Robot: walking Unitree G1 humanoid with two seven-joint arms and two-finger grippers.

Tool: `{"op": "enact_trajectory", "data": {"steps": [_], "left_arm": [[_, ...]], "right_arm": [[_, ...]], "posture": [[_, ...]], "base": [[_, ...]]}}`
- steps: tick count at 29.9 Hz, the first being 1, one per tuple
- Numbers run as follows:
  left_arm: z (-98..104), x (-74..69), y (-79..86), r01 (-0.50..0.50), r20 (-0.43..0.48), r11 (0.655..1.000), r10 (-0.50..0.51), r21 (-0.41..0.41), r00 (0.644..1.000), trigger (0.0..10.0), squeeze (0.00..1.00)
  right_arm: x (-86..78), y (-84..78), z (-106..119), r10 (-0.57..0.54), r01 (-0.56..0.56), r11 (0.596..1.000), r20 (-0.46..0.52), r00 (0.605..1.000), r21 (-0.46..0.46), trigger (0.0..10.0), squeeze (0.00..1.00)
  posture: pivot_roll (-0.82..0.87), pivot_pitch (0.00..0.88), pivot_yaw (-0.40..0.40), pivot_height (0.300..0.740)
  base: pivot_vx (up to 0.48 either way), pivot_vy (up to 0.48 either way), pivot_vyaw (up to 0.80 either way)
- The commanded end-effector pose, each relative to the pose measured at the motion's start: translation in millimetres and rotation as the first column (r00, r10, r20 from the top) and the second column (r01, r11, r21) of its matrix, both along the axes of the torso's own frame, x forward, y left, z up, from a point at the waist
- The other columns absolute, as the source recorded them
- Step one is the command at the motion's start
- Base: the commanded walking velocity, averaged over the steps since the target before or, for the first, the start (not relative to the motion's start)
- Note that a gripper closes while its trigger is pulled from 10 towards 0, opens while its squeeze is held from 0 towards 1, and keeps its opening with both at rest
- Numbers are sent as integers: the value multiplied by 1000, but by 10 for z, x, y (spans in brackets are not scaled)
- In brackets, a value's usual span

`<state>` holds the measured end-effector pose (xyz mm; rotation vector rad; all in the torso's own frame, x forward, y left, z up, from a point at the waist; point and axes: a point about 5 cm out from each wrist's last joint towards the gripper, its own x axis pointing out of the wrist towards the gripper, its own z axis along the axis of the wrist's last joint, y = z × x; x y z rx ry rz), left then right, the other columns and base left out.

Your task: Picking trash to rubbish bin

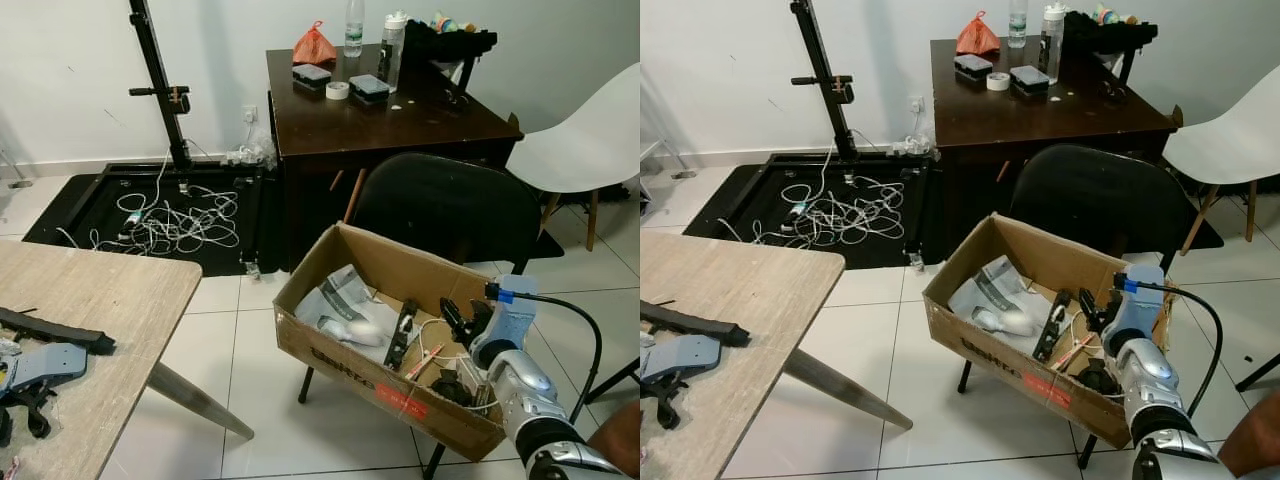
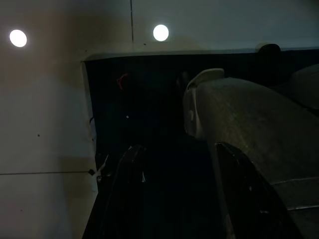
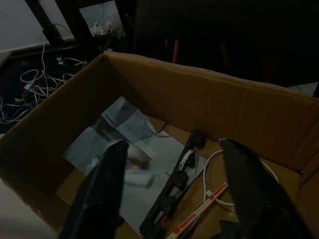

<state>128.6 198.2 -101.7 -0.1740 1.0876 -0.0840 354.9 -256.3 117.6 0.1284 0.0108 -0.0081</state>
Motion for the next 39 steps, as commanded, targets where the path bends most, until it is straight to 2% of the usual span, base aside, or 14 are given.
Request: {"op": "enact_trajectory", "data": {"steps": [1,2,3,4,5,8,12,16,18,20,24,30,36,39], "left_arm": [[-82,-272,2,-3,-100,1000,1,-14,995,10000,0],[-82,-272,2,-3,-100,1000,1,-14,995,10000,0],[-81,-272,6,-3,-99,1000,2,-15,995,10000,0],[-80,-271,9,-3,-99,1000,2,-16,995,10000,0],[-79,-269,13,-4,-98,1000,3,-15,995,10000,0],[-78,-266,16,-5,-98,1000,3,-14,995,10000,0],[-74,-250,30,-15,-97,1000,14,-6,995,10000,0],[-71,-235,33,-20,-96,1000,19,-2,995,10000,0],[-69,-227,35,-23,-95,1000,22,0,995,10000,0],[-69,-226,36,-24,-95,1000,24,1,995,10000,0],[-66,-211,36,-29,-96,1000,30,5,995,10000,0],[-64,-195,34,-32,-94,999,33,9,995,10000,0],[-60,-177,40,-29,-91,999,31,21,995,10000,0],[-59,-176,42,-28,-90,999,30,23,996,10000,0]], "right_arm": [[-23,4,-26,4,-4,1000,11,1000,26,10000,1000],[-23,4,-26,4,-4,1000,11,1000,26,10000,1000],[-2,82,-16,50,-52,997,25,998,56,10000,667],[12,137,-9,84,-87,993,36,996,76,10000,667],[29,256,-6,164,-169,979,53,985,116,10000,0],[40,356,-2,230,-238,960,71,971,146,10000,0],[-44,923,-8,596,-618,756,160,786,219,10000,0],[-160,1181,-46,738,-754,616,170,653,226,10000,0],[-264,1359,-104,822,-828,522,137,552,204,10000,0],[-296,1411,-132,844,-845,500,115,524,189,10000,0],[-467,1620,-437,910,-912,403,-141,390,73,10000,0],[-509,1690,-522,903,-918,394,-208,376,50,10000,0],[-354,1699,-305,864,-864,500,-102,494,53,10000,0],[-340,1686,-270,861,-864,503,-95,499,19,10000,0]], "posture": [[-160,189,51,740],[-160,189,51,740],[-160,188,51,740],[-160,188,51,740],[-159,185,51,740],[-159,184,51,740],[-156,179,52,740],[-154,174,53,740],[-153,175,53,740],[-153,175,53,740],[-154,167,51,740],[-151,161,46,740],[-150,149,41,740],[-150,146,39,740]], "base": [[0,0,0],[0,0,0],[0,0,0],[0,0,0],[0,0,0],[0,0,0],[0,0,0],[0,0,0],[0,0,0],[0,0,0],[0,0,0],[0,0,0],[0,0,0],[0,0,500]]}}
